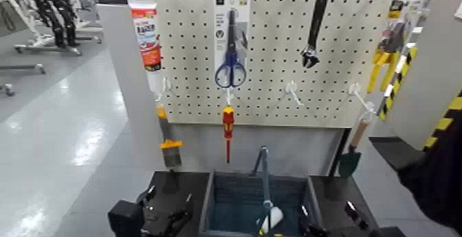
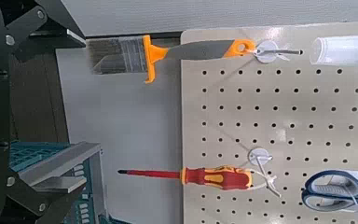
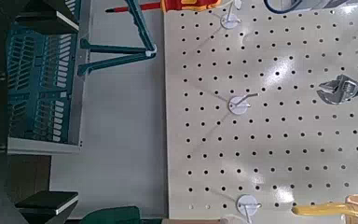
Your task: Put the yellow roller into the crate.
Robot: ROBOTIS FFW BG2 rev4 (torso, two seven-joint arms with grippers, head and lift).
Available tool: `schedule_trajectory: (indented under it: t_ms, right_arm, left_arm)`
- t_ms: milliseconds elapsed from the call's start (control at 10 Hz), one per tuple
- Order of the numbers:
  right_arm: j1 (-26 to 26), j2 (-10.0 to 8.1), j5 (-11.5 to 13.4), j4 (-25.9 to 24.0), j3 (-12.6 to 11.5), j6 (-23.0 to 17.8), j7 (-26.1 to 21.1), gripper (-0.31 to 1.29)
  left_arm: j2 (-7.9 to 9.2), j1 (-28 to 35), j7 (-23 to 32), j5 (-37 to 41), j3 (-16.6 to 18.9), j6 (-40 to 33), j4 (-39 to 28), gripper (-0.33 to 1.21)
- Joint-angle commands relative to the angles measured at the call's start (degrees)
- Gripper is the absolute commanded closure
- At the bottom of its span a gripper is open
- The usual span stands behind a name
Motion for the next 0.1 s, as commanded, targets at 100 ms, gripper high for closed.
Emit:
schedule_trajectory:
  t_ms: [100]
  right_arm:
    - [0.3,0.38,0.8,0.2,0.1,-0.7,-0.3,0.06]
  left_arm:
    - [0.00,0.0,0.0,0.0,0.0,-0.1,0.0,0.25]
